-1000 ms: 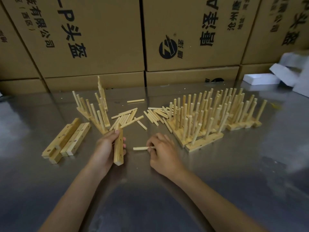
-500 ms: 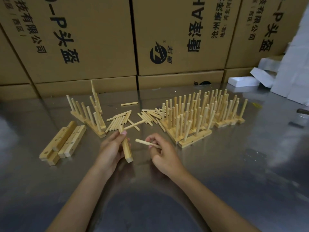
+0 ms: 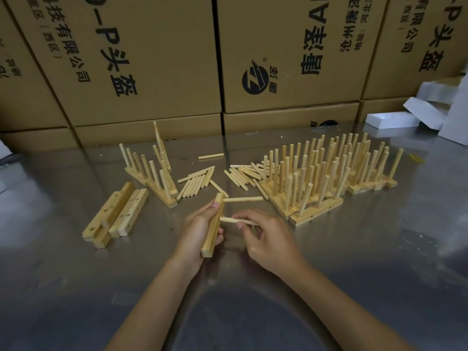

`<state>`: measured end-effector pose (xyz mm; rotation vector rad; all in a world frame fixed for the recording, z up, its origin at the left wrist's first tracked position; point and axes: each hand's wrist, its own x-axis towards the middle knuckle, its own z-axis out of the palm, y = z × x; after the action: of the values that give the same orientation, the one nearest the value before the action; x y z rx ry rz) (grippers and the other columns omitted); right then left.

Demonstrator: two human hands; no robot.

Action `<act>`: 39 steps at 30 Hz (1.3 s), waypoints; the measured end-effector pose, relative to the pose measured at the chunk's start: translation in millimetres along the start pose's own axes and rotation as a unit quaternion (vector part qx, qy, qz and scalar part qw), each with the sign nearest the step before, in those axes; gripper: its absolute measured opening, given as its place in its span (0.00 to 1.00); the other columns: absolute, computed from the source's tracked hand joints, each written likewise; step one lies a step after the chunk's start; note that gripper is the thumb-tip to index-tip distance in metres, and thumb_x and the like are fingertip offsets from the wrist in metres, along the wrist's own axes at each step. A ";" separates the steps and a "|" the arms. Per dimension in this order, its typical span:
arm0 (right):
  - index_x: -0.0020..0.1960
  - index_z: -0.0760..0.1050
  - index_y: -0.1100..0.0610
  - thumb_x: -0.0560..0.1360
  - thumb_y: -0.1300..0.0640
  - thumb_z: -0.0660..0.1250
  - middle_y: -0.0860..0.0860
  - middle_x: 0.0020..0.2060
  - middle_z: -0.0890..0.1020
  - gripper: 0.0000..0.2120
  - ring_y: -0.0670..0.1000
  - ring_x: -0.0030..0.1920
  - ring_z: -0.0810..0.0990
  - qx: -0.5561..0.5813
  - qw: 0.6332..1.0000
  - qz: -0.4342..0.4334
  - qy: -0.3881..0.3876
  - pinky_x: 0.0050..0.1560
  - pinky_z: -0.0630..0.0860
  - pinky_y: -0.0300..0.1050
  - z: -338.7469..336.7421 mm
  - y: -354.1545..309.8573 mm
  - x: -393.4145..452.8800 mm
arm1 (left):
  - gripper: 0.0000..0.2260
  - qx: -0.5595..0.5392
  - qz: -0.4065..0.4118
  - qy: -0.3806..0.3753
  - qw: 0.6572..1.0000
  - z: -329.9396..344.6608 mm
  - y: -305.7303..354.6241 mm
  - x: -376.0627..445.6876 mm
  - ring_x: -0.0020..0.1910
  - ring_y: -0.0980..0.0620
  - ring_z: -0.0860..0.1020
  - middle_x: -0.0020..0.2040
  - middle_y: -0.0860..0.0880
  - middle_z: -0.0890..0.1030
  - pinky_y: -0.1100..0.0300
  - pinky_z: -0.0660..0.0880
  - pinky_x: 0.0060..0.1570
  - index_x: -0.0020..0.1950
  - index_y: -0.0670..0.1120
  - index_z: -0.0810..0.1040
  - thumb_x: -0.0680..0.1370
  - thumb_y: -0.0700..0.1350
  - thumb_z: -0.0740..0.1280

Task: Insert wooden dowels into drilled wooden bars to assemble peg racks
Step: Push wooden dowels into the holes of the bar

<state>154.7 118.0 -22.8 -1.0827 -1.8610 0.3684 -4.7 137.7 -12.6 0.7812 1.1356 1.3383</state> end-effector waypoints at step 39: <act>0.42 0.74 0.53 0.75 0.59 0.68 0.52 0.51 0.75 0.05 0.54 0.56 0.74 -0.119 0.967 0.211 -0.075 0.53 0.70 0.43 69.7 35.6 107.4 | 0.10 -0.193 -0.037 0.026 0.980 -36.1 23.7 12.3 0.27 0.55 0.70 0.39 0.46 0.78 0.65 0.68 0.21 0.60 0.41 0.77 0.84 0.44 0.60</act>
<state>95.5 237.0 -21.7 -1.6651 -1.8299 0.4895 -47.8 146.5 -3.7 0.4193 0.8957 1.4635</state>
